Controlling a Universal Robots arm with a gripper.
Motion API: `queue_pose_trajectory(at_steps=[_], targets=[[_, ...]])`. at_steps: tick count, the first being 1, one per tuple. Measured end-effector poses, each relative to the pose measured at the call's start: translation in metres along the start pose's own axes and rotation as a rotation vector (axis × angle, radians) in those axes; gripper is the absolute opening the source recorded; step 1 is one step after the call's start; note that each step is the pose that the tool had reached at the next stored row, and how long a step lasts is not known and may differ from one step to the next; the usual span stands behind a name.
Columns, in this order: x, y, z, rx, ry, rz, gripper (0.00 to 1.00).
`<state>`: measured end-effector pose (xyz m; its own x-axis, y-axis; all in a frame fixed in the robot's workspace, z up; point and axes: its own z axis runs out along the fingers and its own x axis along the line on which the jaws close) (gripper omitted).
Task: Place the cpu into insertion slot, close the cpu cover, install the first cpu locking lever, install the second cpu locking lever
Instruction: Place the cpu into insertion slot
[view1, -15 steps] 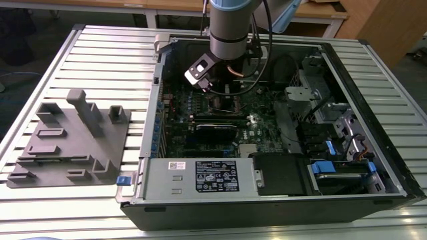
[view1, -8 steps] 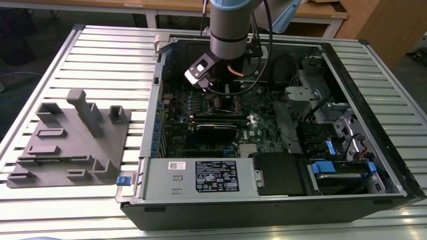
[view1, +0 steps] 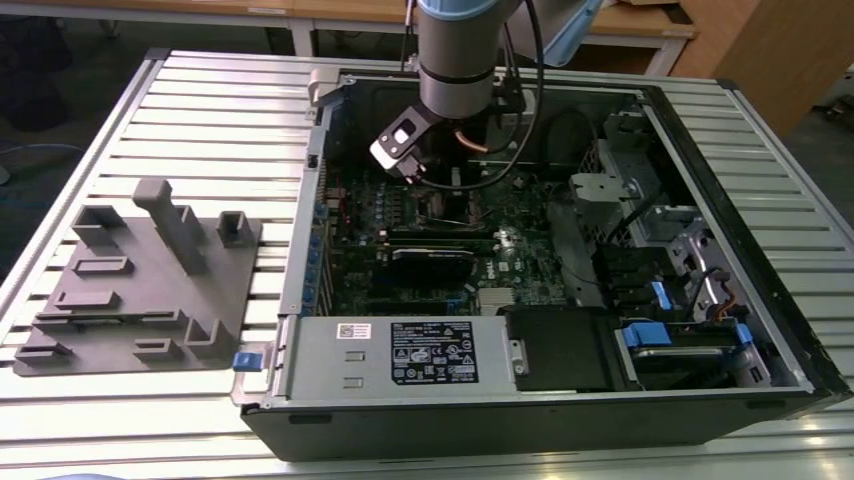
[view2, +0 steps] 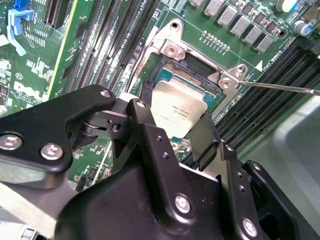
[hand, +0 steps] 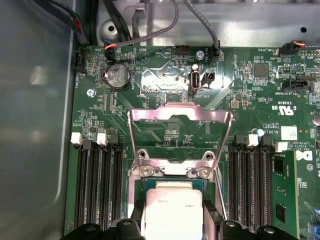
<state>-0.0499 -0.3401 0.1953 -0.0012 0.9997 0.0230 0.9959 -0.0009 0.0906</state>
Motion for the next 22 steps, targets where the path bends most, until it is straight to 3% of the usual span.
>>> queue_pose_trajectory(at_steps=[22], targets=[[-0.0001,-0.0047,0.0016,-0.0069,-0.0015,0.012,0.54]])
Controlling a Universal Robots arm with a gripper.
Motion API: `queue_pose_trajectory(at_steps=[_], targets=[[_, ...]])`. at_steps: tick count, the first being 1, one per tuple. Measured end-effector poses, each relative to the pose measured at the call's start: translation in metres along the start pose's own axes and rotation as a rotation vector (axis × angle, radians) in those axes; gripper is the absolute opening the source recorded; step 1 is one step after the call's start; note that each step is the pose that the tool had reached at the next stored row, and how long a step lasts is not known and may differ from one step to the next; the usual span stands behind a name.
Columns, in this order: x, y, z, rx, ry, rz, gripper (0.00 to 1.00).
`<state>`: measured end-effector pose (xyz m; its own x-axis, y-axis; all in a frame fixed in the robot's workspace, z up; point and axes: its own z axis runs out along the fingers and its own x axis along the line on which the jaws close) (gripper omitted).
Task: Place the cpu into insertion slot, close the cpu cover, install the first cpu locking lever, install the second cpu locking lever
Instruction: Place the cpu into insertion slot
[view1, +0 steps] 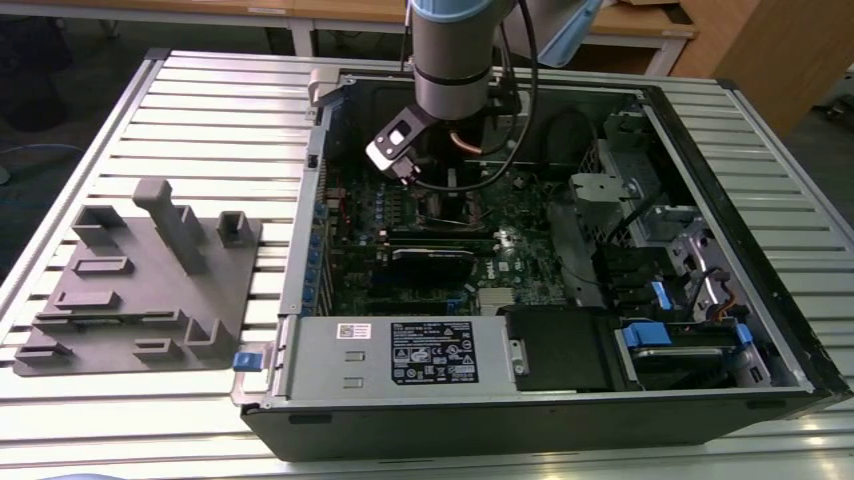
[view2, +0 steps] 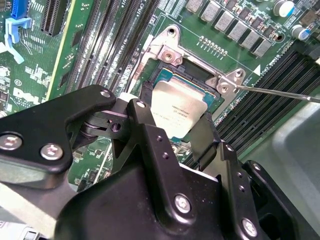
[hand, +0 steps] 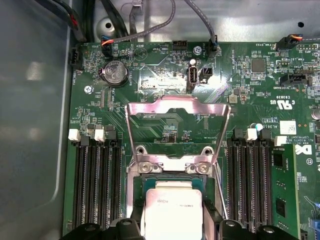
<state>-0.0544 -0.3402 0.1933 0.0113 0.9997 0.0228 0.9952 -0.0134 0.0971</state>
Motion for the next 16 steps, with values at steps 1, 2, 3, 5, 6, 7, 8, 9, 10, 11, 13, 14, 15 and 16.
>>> queue_pose_trajectory(at_steps=[1,2,3,5,6,7,8,9,10,11,13,14,15,16], targets=[[0.0,0.0,0.0,0.0,0.0,0.0,0.54],[0.0,0.0,0.0001,-0.0001,0.0001,0.0,0.54],[0.0,0.0,0.0001,-0.0001,0.0,0.0,0.54],[0.0,-0.0001,0.0001,-0.0002,0.0001,0.0,0.54],[0.0,-0.0001,0.0002,-0.0003,0.0001,0.0,0.54],[0.0,-0.0002,0.0007,-0.0012,0.0002,0.0,0.54],[0.0,-0.0003,0.0009,-0.0017,0.0001,0.0,0.54],[0.0,-0.0003,0.0009,-0.0017,0.0,0.0,0.54],[0.0,-0.0003,0.001,-0.0017,0.0,0.0,0.54],[0.0,-0.0003,0.001,-0.0017,-0.0001,0.0,0.54],[0.0,-0.0003,0.0011,-0.0018,0.0001,0.0,0.54],[0.0,-0.0003,0.0011,-0.0018,0.0001,0.0,0.54],[0.0,-0.0003,0.0011,-0.0018,0.0,0.0,0.54],[0.0,-0.0003,0.0011,-0.0018,0.0001,0.0,0.54]])
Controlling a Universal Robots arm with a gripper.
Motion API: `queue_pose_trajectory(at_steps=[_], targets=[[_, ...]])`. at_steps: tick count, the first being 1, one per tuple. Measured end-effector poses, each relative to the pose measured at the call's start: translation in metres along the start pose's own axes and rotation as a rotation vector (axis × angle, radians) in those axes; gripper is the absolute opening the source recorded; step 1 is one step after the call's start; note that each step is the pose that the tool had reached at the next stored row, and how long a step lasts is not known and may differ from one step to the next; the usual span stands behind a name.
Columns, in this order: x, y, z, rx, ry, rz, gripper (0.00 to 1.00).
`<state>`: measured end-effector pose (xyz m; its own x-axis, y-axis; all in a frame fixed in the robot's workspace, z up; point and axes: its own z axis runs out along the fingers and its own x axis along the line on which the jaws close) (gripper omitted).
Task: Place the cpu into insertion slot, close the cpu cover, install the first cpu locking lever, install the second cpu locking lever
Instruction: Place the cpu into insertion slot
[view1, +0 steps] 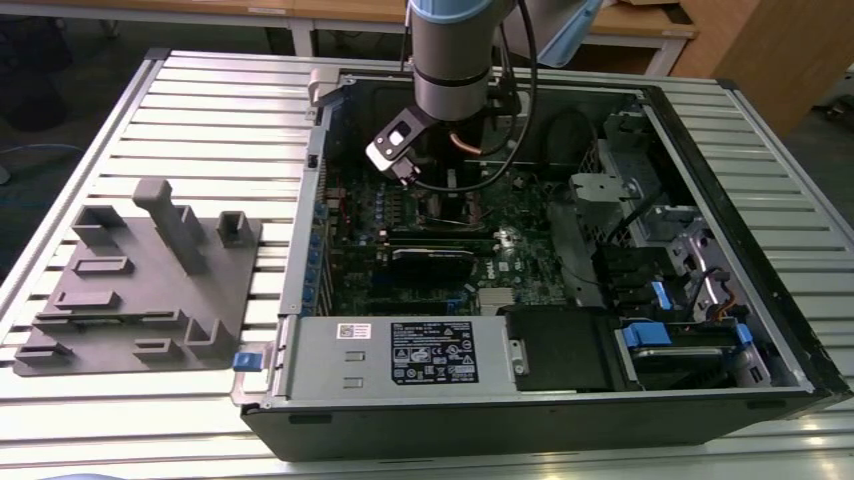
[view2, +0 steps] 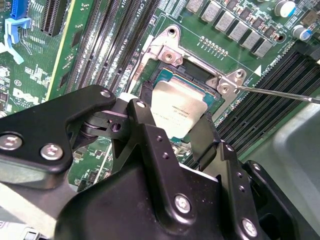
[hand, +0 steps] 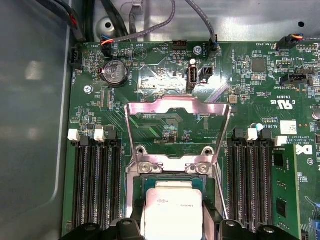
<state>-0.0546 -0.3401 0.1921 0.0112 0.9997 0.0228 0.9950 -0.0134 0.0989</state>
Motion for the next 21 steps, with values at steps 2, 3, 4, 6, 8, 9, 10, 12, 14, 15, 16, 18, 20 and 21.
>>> queue_pose_trajectory(at_steps=[2,3,4,6,8,9,10,12,14,15,16,18,20,21], targets=[[0.0,0.0,-0.0001,-0.0002,0.0002,0.0,0.54],[0.0001,0.0001,-0.0001,-0.0003,0.0004,0.0,0.54],[0.0001,0.0001,-0.0002,-0.0003,0.0004,0.0,0.54],[0.0001,0.0001,-0.0004,-0.0002,0.0002,0.0,0.54],[0.0,0.0001,-0.0005,-0.0001,0.0001,0.0,0.54],[0.0,0.0001,-0.0005,-0.0001,0.0001,0.0,0.54],[0.0,0.0001,-0.0005,-0.0001,0.0001,0.0,0.54],[0.0,0.0001,-0.0006,0.0,0.0003,-0.003,0.54],[0.0,0.0001,-0.0006,0.0001,0.0005,-0.006,0.54],[0.0,0.0001,-0.0006,0.0001,0.0005,-0.006,0.54],[0.0,0.0001,-0.0006,0.0001,0.0006,-0.006,0.54],[0.0,0.0001,-0.0006,0.0001,0.0006,-0.006,0.54],[0.0,0.0001,-0.0006,0.0001,0.0006,-0.006,0.54],[0.0,0.0,-0.0005,0.0001,0.0005,-0.006,0.54]])
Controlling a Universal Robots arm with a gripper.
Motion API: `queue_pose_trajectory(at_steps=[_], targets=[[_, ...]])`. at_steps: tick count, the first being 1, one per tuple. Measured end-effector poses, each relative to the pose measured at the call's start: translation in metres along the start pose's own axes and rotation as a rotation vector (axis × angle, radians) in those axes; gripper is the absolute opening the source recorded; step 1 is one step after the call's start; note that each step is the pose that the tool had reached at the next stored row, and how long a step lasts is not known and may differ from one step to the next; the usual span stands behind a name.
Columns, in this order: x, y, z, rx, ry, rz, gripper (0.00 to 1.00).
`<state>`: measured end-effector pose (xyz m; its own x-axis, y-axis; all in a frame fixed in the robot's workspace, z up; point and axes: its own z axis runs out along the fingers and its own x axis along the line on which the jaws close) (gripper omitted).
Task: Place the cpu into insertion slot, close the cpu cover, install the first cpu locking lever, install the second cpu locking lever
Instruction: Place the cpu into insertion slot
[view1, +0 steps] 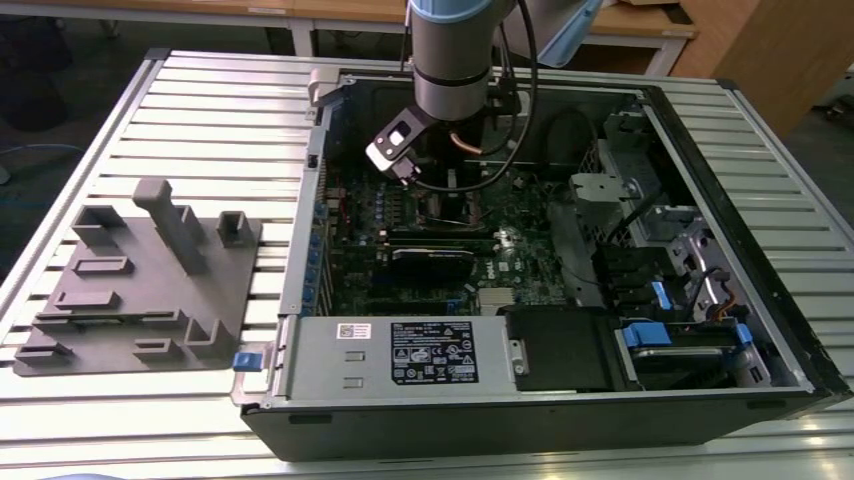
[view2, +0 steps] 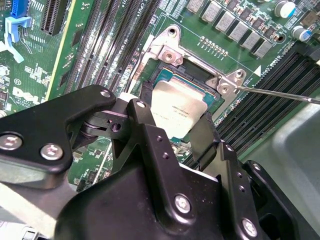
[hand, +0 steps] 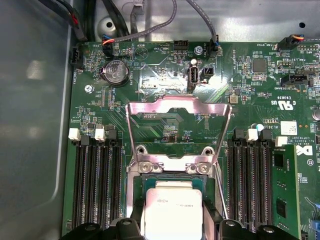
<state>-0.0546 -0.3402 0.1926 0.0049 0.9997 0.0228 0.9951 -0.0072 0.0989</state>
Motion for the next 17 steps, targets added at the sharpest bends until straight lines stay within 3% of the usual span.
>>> queue_pose_trajectory(at_steps=[17], targets=[[0.0001,0.0,-0.0007,-0.0001,0.0002,0.0,0.54]])
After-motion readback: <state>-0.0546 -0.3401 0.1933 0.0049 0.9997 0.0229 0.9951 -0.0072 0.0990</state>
